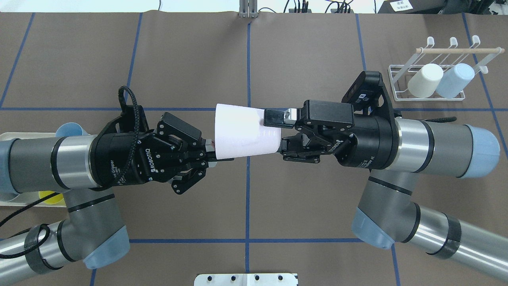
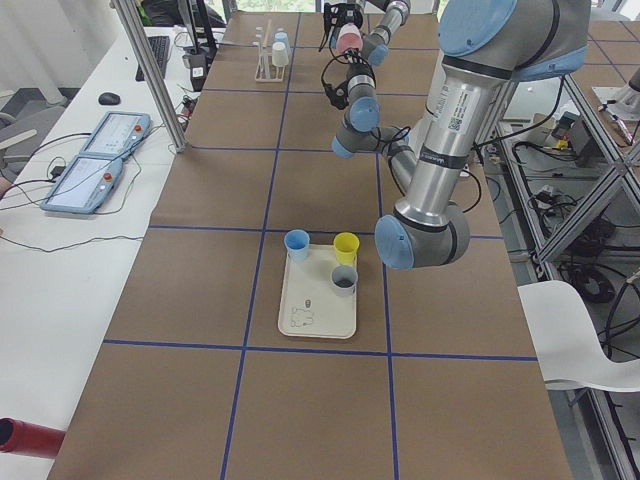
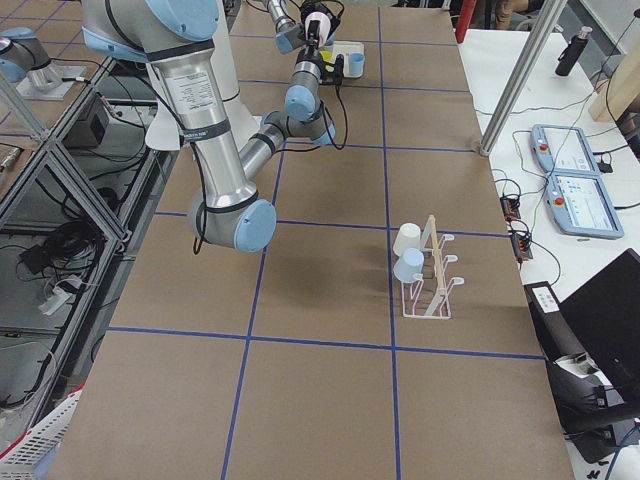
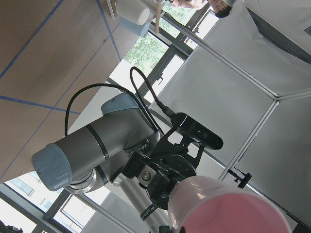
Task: Transfer IKEA cup to right arm and place on rack
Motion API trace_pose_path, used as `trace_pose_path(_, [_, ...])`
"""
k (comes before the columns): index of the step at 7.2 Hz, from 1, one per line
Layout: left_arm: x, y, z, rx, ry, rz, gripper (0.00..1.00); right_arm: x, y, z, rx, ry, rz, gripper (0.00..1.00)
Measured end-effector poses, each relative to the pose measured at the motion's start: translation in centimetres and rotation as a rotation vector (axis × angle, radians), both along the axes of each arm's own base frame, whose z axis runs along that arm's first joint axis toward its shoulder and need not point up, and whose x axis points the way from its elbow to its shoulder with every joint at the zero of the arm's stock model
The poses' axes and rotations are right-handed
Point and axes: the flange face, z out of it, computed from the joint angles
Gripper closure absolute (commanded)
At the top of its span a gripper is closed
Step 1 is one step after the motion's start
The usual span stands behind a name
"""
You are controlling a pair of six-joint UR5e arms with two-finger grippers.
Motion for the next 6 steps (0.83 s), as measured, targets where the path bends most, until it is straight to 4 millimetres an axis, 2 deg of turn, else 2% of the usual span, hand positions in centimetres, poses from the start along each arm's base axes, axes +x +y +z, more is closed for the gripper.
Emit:
trace_pose_path(1, [0.0, 0.0, 0.0, 0.000, 0.000, 0.000, 0.39, 0.0, 0.0, 0.0, -0.001, 0.001, 0.000, 0.68])
trace_pose_path(2, [0.0, 0.0, 0.0, 0.000, 0.000, 0.000, 0.00, 0.0, 0.0, 0.2, -0.001, 0.003, 0.001, 0.72])
trace_pose_path(5, [-0.7, -0.1, 0.1, 0.005, 0.004, -0.015, 0.00, 0.4, -0.1, 0.4, 0.002, 0.006, 0.010, 0.78])
trace_pose_path(6, [-1.6, -1.2, 0.4, 0.000, -0.004, -0.050, 0.00, 1.4, -0.6, 1.1, -0.005, 0.018, 0.031, 0.78])
